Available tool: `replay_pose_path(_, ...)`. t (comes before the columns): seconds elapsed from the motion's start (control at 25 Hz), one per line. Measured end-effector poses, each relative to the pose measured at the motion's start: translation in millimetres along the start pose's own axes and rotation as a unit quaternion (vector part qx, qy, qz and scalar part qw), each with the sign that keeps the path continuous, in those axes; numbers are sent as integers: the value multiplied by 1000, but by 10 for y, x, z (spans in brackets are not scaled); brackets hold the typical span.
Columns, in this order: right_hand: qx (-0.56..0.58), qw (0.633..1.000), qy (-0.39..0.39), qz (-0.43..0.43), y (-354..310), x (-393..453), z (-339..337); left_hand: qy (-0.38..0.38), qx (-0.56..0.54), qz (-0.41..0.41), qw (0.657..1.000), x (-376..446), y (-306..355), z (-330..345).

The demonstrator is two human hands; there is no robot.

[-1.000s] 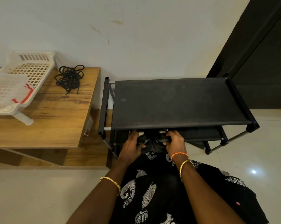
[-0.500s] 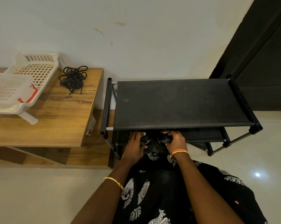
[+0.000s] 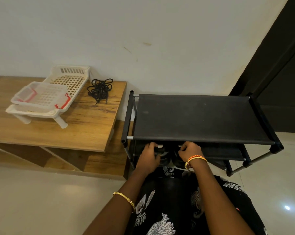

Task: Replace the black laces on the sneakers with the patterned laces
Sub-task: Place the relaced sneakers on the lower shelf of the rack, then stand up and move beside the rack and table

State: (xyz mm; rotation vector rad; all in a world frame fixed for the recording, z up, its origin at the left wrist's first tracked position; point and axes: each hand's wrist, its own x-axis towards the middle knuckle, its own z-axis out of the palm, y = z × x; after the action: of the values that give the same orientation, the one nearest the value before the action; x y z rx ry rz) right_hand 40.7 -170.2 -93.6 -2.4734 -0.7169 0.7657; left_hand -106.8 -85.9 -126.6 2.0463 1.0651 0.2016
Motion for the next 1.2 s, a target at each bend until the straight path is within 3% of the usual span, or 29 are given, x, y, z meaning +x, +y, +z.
replay_pose_path(0.32,161,977,110,-91,-380,-292,-102,89,-40,69,993,-140,291,-553)
replay_pose_path(0.52,243,957,108,-114,-622,-351,-135,205,-36,62,976,-221,356,-925)
replay_pose_path(0.72,264,952,91,-127,-1006,-392,-62,253,-68,27,965,-354,143,-1250)
replay_pose_path(0.96,213,949,-16,-230,-1661,-740,396,378,-124,-43,917,-923,-365,-1294)
replay_pose_path(1.2,123,910,-171,-357,-2234,-1349,1194,474,-107,-160,860,-1448,-1127,-1255)
